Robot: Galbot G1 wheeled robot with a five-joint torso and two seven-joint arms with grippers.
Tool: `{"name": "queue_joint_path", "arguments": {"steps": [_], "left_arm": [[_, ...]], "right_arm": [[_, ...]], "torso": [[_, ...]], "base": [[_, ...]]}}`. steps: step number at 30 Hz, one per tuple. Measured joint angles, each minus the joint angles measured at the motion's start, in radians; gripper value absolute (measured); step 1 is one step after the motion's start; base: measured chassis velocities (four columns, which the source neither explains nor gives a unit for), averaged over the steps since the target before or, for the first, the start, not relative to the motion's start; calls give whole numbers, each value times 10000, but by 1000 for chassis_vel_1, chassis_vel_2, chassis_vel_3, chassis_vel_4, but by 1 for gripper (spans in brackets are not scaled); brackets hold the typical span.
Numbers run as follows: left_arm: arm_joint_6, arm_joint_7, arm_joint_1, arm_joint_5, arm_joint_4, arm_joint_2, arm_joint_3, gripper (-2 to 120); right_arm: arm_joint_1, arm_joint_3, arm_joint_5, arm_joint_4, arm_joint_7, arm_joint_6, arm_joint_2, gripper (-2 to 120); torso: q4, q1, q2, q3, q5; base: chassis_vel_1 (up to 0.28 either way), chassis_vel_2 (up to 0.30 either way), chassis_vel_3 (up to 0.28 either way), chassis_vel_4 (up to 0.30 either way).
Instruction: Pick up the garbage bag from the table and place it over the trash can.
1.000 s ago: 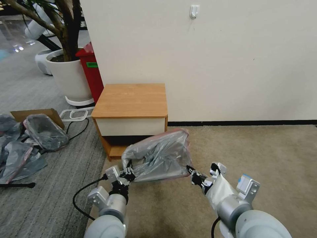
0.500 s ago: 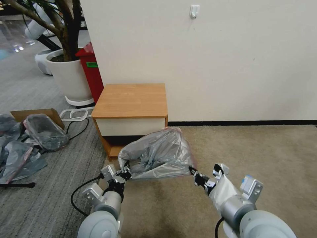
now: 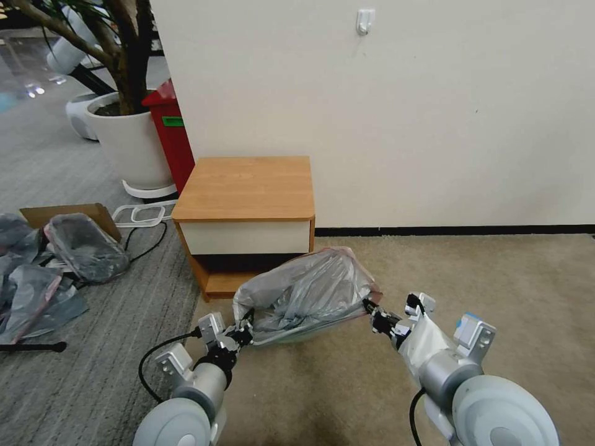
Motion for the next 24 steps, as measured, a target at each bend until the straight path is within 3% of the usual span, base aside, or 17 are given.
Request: {"name": "queue_joint_path", "arguments": {"steps": [2,8,12,13,15,16,18,24], "left_arm": [[128,-480,-176,-191,210,-29,-58,3],[220,-915,-409,-488,576,29,-199,3],[444,-1115,-376,-957,542,33,-284,3],[444,-1115,-376,-957,542,33,-284,3],[607,-1164,-253,-1130,421,29,-285,3],[607,-1164,-253,-1130,421,29,-285,3],[692,-1185,-163,-1168,305,31,-280,3],[767,-1253,-116,-1227,104,55,-246,3]], "right_arm": [[-246,-44,-571,199,-367,-47,89,12],[-850,-48,-2072,259,-1711,-105,184,30],[-1025,-44,-3029,262,-3343,1271,281,47],[-1025,-44,-3029,262,-3343,1271,281,47],[-699,-7,-3261,128,-4475,2394,364,55],[-699,-7,-3261,128,-4475,2394,364,55],[-390,-59,-3368,-368,-5079,3077,478,68],[-216,-324,-3695,-1058,-5448,3298,863,88]], "torso": [[1,0,0,0,0],[0,0,0,0,0],[-1,0,0,0,0],[-1,0,0,0,0],[0,0,0,0,-3],[0,0,0,0,-3],[2,0,0,0,2],[1,0,0,0,0]], "base": [[0,0,0,0],[0,0,0,0],[0,0,0,0],[0,0,0,0],[0,0,0,0],[0,0,0,0],[0,0,0,0],[0,0,0,0]]}}
